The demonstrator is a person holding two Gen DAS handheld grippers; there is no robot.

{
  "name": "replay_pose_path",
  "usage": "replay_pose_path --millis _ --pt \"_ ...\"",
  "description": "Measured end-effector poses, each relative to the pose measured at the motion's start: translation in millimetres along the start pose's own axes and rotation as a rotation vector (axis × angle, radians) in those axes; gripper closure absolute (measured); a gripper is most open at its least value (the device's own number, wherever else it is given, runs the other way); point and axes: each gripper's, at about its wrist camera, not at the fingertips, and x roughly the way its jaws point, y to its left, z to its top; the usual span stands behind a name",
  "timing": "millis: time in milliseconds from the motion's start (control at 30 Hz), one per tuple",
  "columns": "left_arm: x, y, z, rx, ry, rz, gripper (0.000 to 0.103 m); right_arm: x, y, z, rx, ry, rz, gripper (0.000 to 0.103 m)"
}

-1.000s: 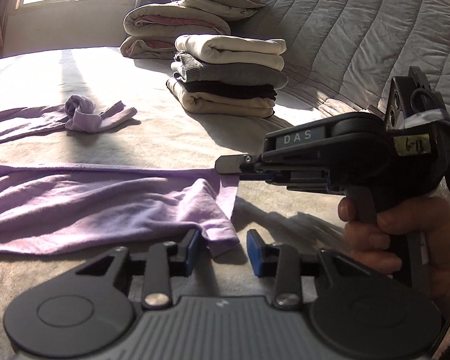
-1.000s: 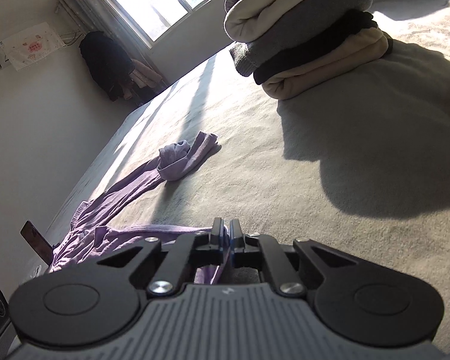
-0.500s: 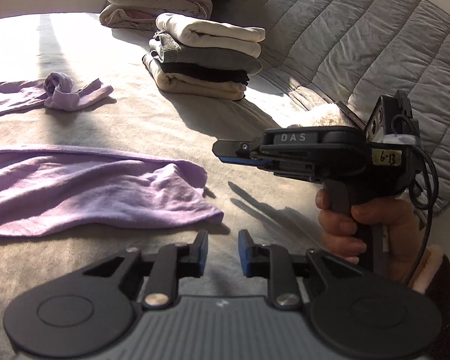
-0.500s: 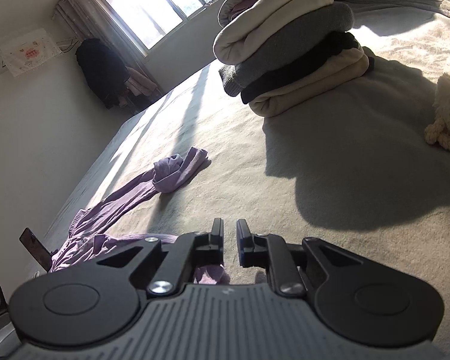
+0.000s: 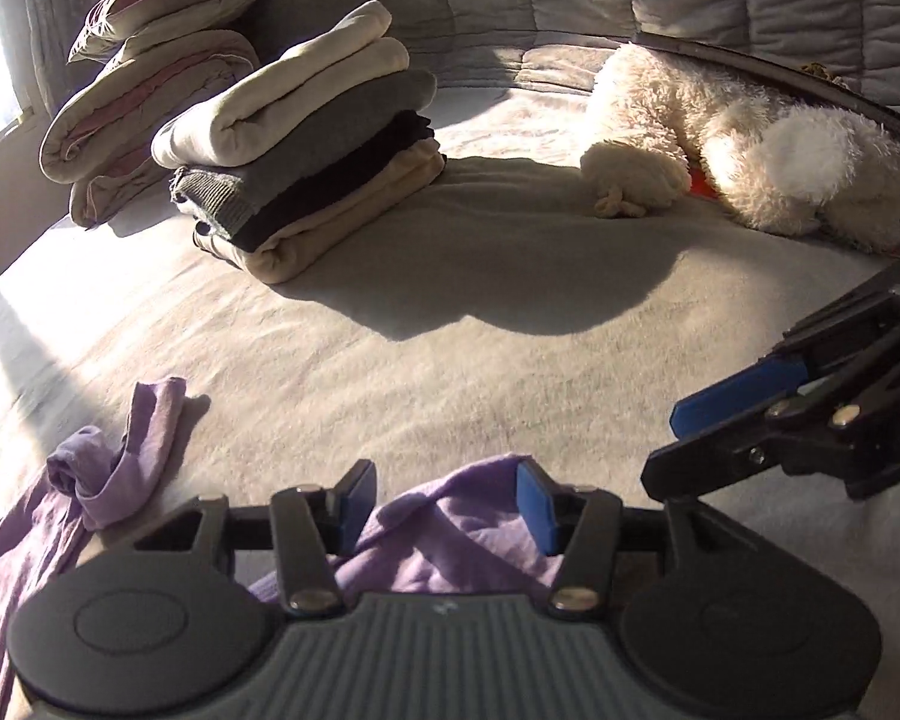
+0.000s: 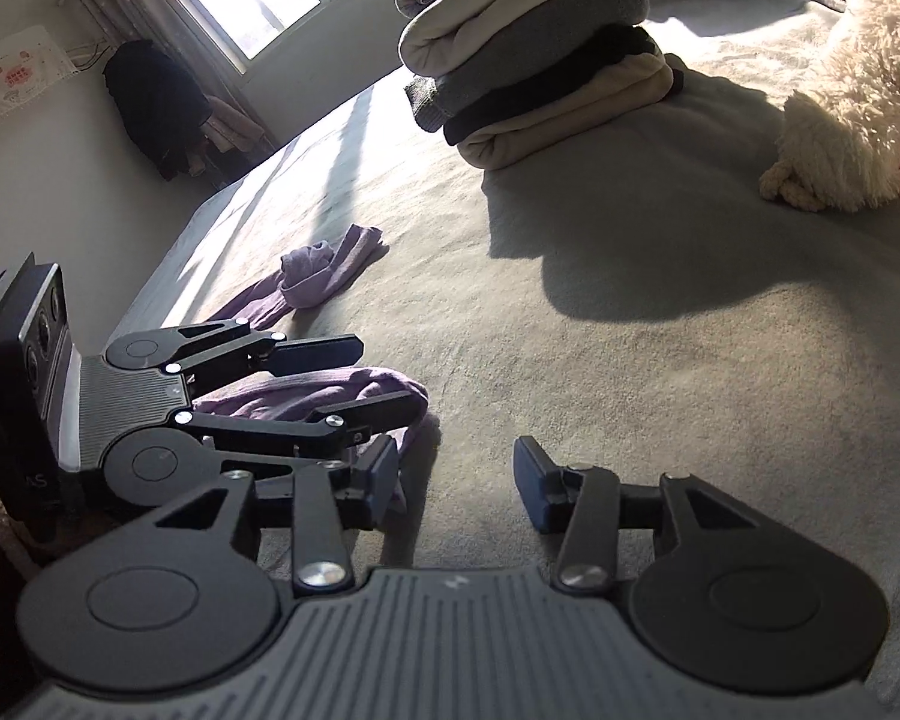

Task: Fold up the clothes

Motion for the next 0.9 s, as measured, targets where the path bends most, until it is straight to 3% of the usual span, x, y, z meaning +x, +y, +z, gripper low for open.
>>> replay_pose_path --millis 33,133,267,567,700,900 --pt "3 0 2 0.004 0.009 -0.008 0.057 0 2 -3 -0.023 -0.001 -0.008 0.055" --pt "11 1 6 -0.003 0.025 -0.029 0.102 0 10 -9 -0.084 0.002 -0.039 0.055" --pt "1 23 1 -0.167 -0.017 -0.026 0.102 -1 14 -12 -0.056 0.015 -0.034 0.055" --pt "-36 96 -66 -0.641 -0.116 -0.054 0.102 14 32 -19 -0.032 0.037 0.015 0.048" --pt "-42 108 -109 -0.817 -0.153 -0.110 0.102 29 41 -15 0.008 0.064 0.073 0.048" --pt "-51 110 -138 -0.896 -0.222 -0.153 0.102 55 61 -13 0.010 0.080 0.113 0.048"
